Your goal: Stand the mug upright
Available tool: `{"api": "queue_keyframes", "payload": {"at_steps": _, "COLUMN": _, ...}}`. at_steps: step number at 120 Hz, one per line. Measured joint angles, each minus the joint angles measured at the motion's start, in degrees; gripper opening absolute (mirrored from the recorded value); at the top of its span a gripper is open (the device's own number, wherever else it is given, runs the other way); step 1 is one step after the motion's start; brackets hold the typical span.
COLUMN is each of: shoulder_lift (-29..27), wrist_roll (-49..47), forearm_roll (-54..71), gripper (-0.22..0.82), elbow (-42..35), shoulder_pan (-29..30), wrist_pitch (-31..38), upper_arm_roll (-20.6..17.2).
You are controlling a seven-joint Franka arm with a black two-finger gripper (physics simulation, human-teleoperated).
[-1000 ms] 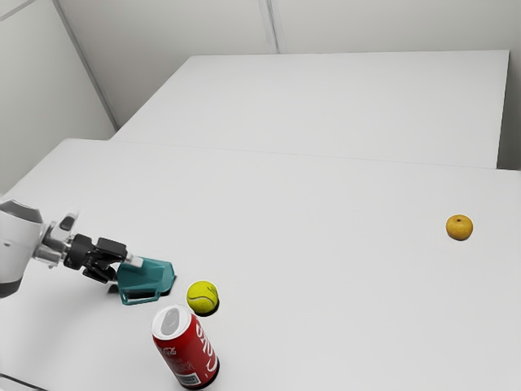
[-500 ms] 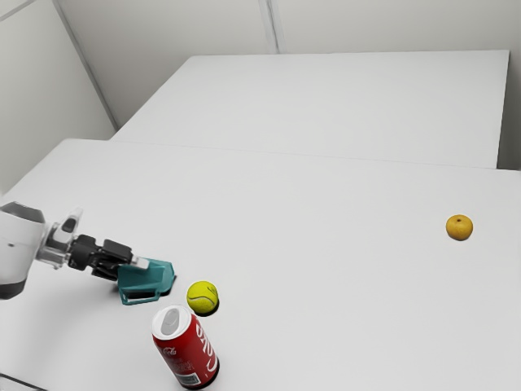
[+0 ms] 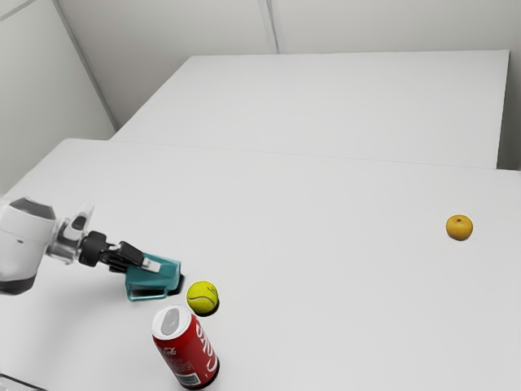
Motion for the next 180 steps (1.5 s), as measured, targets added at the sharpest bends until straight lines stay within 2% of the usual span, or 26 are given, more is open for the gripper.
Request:
{"api": "queue_keyframes", "payload": {"at_steps": 14, "shoulder_lift": -3.7, "wrist_roll": 0.3, "forearm_roll": 0.9, "gripper": -0.12, "elbow": 0.0, "shoulder_pan": -0.2, "wrist_pitch": 1.8, "upper_arm_roll": -0.5}}
{"api": "queue_keyframes", "payload": {"at_steps": 30, "shoulder_lift": -8.7, "wrist_roll": -0.6, "forearm_roll": 6.1, "gripper": -0.14, "elbow": 1.1, "shoulder_pan": -0.9, "wrist_pitch": 4.4, "upper_arm_roll": -0.8}}
{"api": "queue_keyframes", "payload": {"at_steps": 52, "shoulder_lift": -9.7, "wrist_roll": -3.7, "forearm_roll": 14.5, "gripper": -0.15, "elbow": 5.8, "shoulder_pan": -3.7, "wrist_pitch": 7.5, "upper_arm_roll": -3.2}}
{"api": "queue_keyframes", "payload": {"at_steps": 64, "shoulder_lift": -7.8, "wrist_roll": -5.8, "forearm_roll": 19.6, "gripper": -0.15, "elbow": 9.6, "shoulder_pan": -4.3, "wrist_pitch": 8.6, "upper_arm_roll": -5.7}}
{"api": "queue_keyframes", "payload": {"at_steps": 93, "shoulder_lift": 2.1, "wrist_roll": -10.8, "forearm_roll": 31.8, "gripper": -0.17, "elbow": 22.1, "shoulder_pan": -3.3, "wrist_pitch": 10.0, "upper_arm_roll": -18.1}}
{"api": "queue_keyframes", "payload": {"at_steps": 103, "shoulder_lift": 3.8, "wrist_roll": -12.4, "forearm_roll": 36.4, "gripper": -0.17, "elbow": 23.6, "shoulder_pan": -3.8, "wrist_pitch": 10.2, "upper_arm_roll": -20.4}}
{"api": "queue_keyframes", "payload": {"at_steps": 134, "shoulder_lift": 5.5, "wrist_roll": -17.5, "forearm_roll": 48.1, "gripper": -0.18, "elbow": 24.4, "shoulder_pan": -2.2, "wrist_pitch": 12.2, "upper_arm_roll": -23.6}}
{"api": "queue_keyframes", "payload": {"at_steps": 180, "shoulder_lift": 7.2, "wrist_roll": -23.7, "forearm_roll": 52.2, "gripper": -0.18, "elbow": 23.8, "shoulder_pan": -2.2, "wrist_pitch": 15.9, "upper_arm_roll": -26.0}}
